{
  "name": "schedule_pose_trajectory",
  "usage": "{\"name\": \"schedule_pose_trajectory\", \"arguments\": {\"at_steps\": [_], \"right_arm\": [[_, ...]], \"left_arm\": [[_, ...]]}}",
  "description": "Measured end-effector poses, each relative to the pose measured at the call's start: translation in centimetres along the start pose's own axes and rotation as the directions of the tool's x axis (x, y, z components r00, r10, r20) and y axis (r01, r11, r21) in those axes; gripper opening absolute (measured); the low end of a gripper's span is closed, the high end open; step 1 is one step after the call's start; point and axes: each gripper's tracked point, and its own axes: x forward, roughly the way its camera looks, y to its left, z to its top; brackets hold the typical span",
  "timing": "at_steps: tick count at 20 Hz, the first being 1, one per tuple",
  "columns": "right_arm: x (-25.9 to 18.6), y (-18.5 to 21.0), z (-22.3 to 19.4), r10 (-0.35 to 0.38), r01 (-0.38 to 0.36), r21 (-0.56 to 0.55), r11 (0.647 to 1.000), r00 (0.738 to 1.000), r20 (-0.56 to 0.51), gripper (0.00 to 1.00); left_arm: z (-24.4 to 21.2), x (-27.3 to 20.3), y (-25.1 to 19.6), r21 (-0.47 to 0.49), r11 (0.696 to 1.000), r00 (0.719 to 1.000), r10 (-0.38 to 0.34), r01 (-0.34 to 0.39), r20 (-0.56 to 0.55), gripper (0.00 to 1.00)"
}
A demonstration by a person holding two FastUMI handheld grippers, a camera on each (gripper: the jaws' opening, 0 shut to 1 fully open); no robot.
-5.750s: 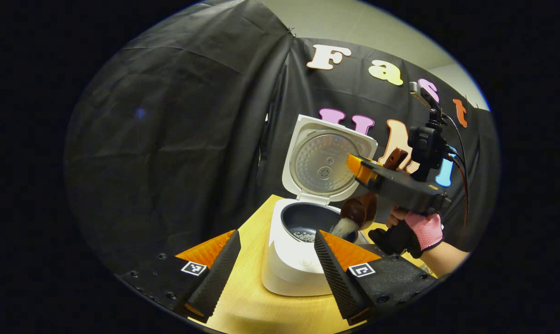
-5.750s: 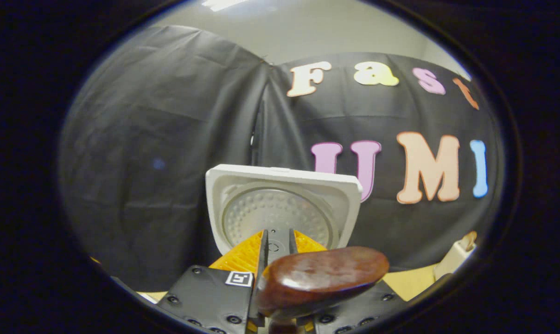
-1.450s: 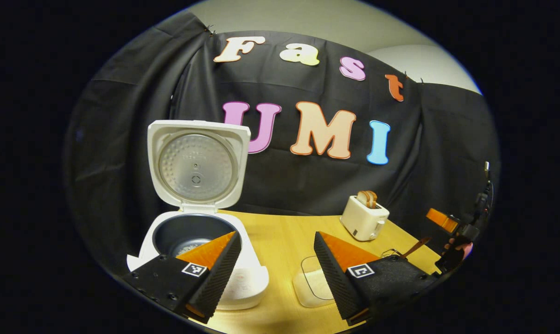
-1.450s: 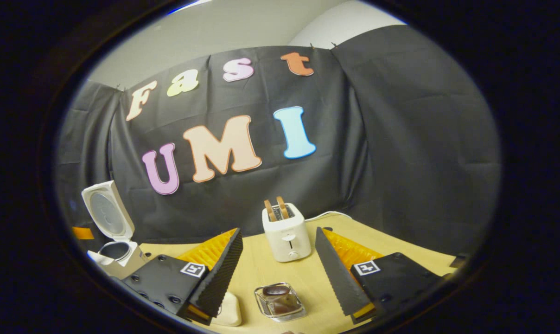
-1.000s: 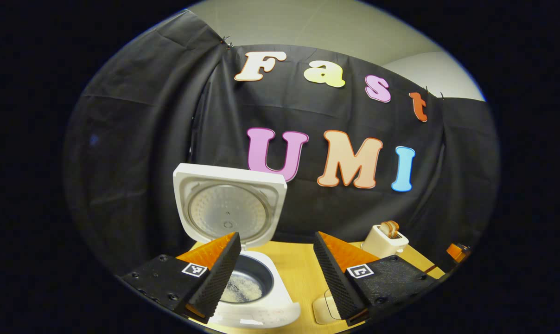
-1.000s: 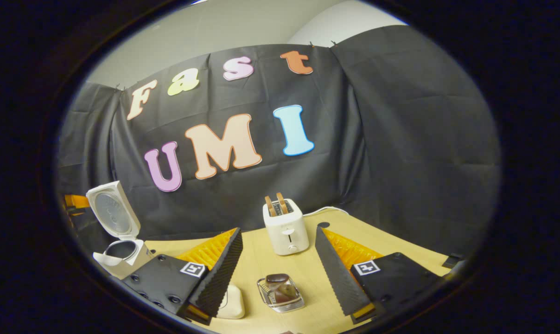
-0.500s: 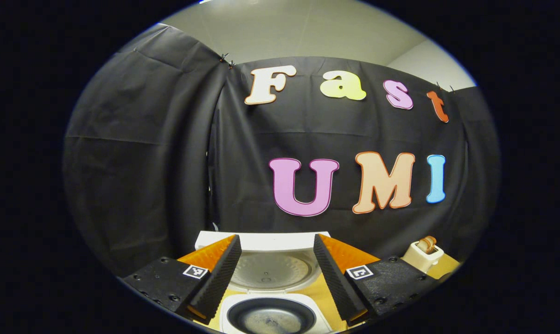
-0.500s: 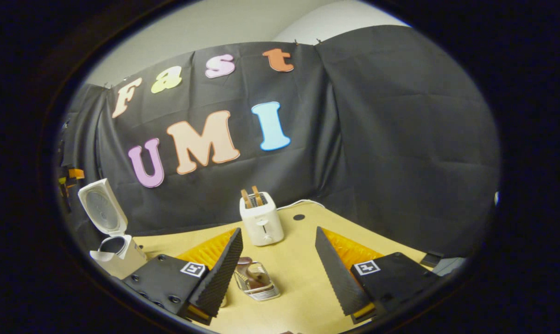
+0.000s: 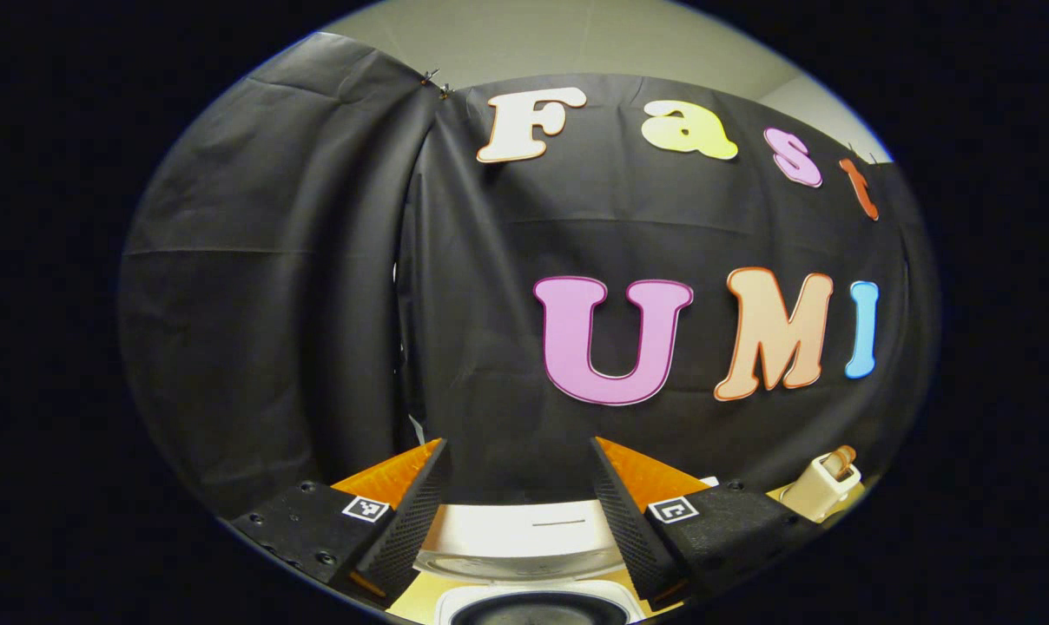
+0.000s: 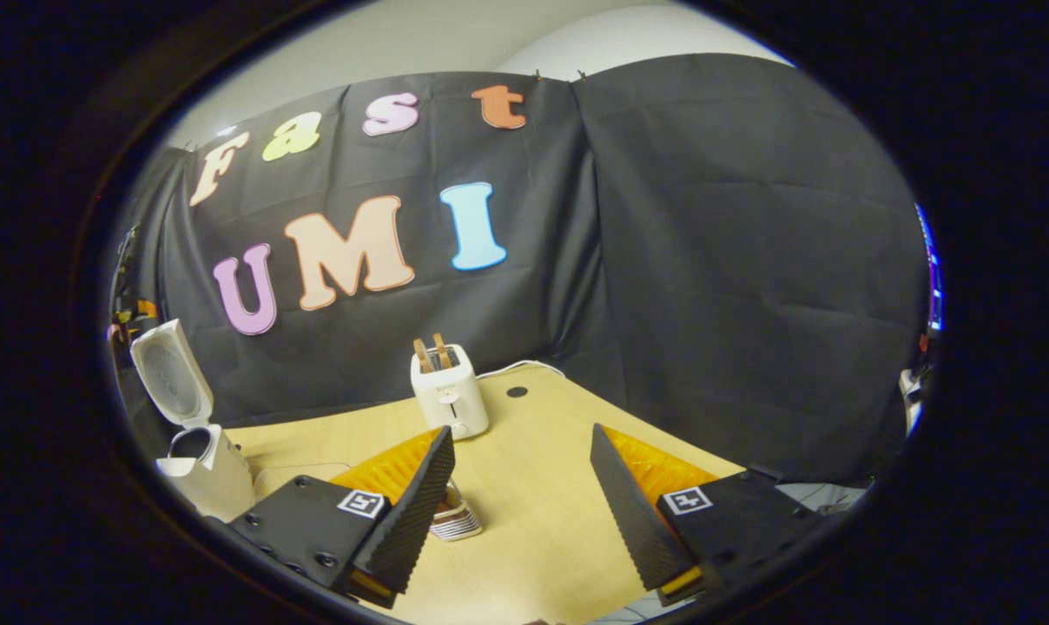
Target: Close the left gripper, press the button to open the rice cooker; take a wooden spoon from the chopstick holder with the right hand, scoop a spoonful of rice and pour it into the rice cooker, then put the wooden spoon back into the chopstick holder.
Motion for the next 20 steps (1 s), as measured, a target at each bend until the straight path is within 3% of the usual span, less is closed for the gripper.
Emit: {"name": "schedule_pose_trajectory", "arguments": {"at_steps": [5, 6, 8, 16, 17, 18, 19, 20], "right_arm": [[0.2, -0.1, -0.1, 0.001, -0.001, -0.016, 1.0, 1.0, -0.007, 0.99], [0.3, -0.2, -0.1, 0.003, -0.003, -0.019, 1.0, 1.0, -0.006, 0.99], [0.6, -0.4, 0.1, 0.002, -0.002, -0.019, 1.0, 1.0, -0.003, 0.99], [2.0, -1.2, 1.5, 0.023, -0.024, 0.023, 0.999, 0.999, 0.029, 0.99], [2.2, -1.2, 1.7, 0.025, -0.026, 0.028, 0.999, 0.999, 0.033, 0.99], [2.4, -1.4, 1.7, 0.026, -0.028, 0.032, 0.999, 0.999, 0.035, 0.99], [2.6, -1.5, 1.7, 0.026, -0.028, 0.034, 0.999, 0.999, 0.037, 0.99], [2.8, -1.7, 1.8, 0.026, -0.027, 0.036, 0.999, 0.999, 0.038, 0.99]], "left_arm": [[-2.1, 0.8, 0.1, 0.004, 1.0, 0.997, 0.013, -0.013, -0.07, 0.92], [-2.1, 0.6, -0.1, -0.01, 1.0, 0.997, 0.013, -0.014, -0.075, 0.89], [-2.4, 0.1, -0.2, -0.004, 1.0, 0.996, 0.012, -0.012, -0.084, 0.93], [-4.2, -5.7, -0.6, -0.002, 1.0, 0.998, 0.008, -0.009, -0.061, 0.94], [-4.6, -6.5, -0.7, -0.001, 1.0, 0.998, 0.013, -0.013, -0.056, 0.89], [-5.2, -7.4, -0.7, 0.0, 1.0, 0.999, 0.016, -0.016, -0.052, 0.94], [-5.7, -8.2, -0.8, 0.0, 1.0, 0.999, 0.021, -0.021, -0.048, 0.89], [-6.3, -9.1, -0.8, -0.002, 1.0, 0.998, 0.027, -0.027, -0.05, 0.94]]}}
